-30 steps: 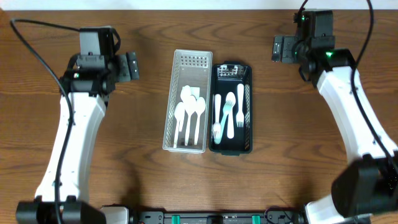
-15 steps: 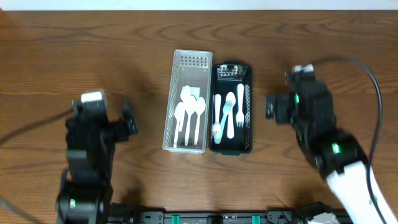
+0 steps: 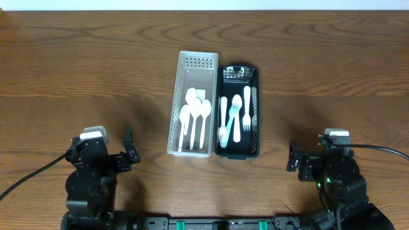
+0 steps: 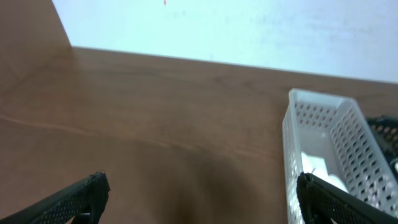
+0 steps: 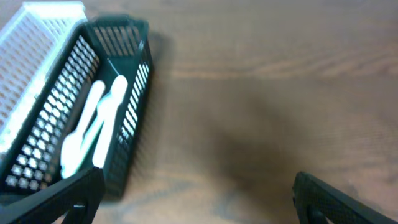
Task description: Pack container
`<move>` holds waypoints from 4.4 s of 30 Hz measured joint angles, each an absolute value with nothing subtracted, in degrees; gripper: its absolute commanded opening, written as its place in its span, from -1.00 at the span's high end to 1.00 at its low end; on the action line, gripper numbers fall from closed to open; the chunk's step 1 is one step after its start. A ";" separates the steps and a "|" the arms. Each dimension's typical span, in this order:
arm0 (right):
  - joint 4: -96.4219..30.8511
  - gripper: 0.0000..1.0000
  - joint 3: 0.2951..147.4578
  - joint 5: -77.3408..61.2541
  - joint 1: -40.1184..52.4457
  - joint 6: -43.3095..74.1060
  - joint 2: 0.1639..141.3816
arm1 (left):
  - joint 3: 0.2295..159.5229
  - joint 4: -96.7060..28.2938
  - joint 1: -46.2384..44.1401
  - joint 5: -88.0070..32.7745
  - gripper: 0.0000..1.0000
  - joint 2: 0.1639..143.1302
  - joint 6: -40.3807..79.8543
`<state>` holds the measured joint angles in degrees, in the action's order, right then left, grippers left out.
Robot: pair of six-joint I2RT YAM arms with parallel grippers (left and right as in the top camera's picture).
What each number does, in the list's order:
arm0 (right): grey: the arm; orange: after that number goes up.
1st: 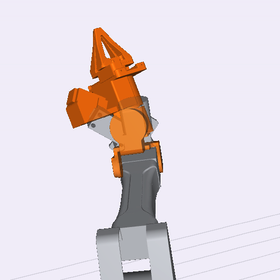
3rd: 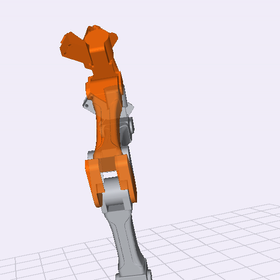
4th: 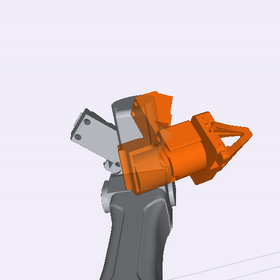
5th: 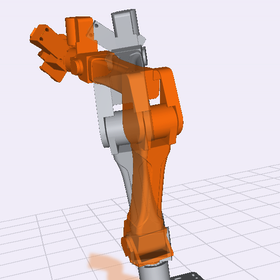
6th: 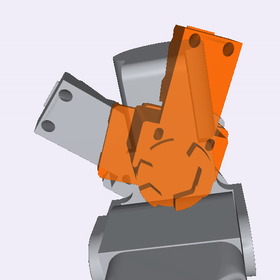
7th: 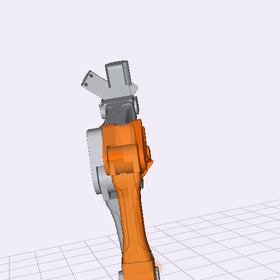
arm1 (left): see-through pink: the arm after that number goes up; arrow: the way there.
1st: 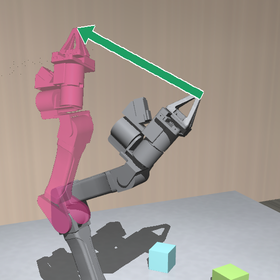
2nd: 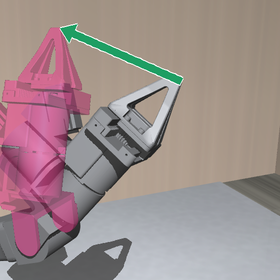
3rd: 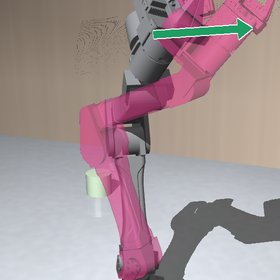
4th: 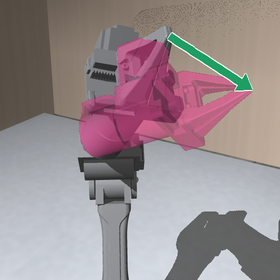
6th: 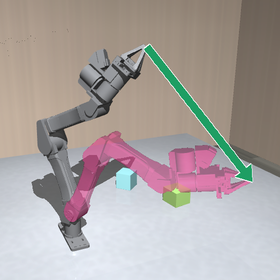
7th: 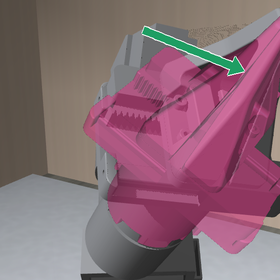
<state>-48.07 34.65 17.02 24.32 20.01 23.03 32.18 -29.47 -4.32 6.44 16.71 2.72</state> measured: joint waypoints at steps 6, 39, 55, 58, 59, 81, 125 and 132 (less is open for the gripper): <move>-54.72 -0.97 34.63 17.02 24.32 20.40 23.03 | 32.16 -35.20 -4.32 6.44 -0.96 16.71 2.72; -14.09 -0.99 13.52 5.96 7.62 0.71 0.91 | 32.12 -53.84 -4.29 6.46 -0.96 16.75 2.72; -3.95 -0.98 0.40 1.23 7.57 -6.72 0.75 | 32.10 -53.89 -4.29 6.44 -0.96 16.71 2.72; -3.95 -0.98 0.40 1.15 7.57 -6.72 0.73 | 32.10 -53.89 -4.32 6.44 -0.96 16.71 2.72; -3.97 -0.98 0.40 1.13 7.57 -6.72 0.73 | 32.10 -53.89 -4.29 6.44 -0.96 16.71 2.72; -3.97 -0.99 0.40 1.02 7.57 -6.72 0.73 | 32.10 -53.89 -4.29 6.44 -0.96 16.71 2.72; -3.97 -0.98 0.40 0.99 7.57 -6.70 0.73 | 0.78 -1.17 -3.86 -3.38 -0.96 0.58 -3.38; -3.97 -0.99 0.40 0.99 7.57 -6.70 0.73 | 0.80 -1.17 -3.86 -3.49 -0.96 0.58 -1.21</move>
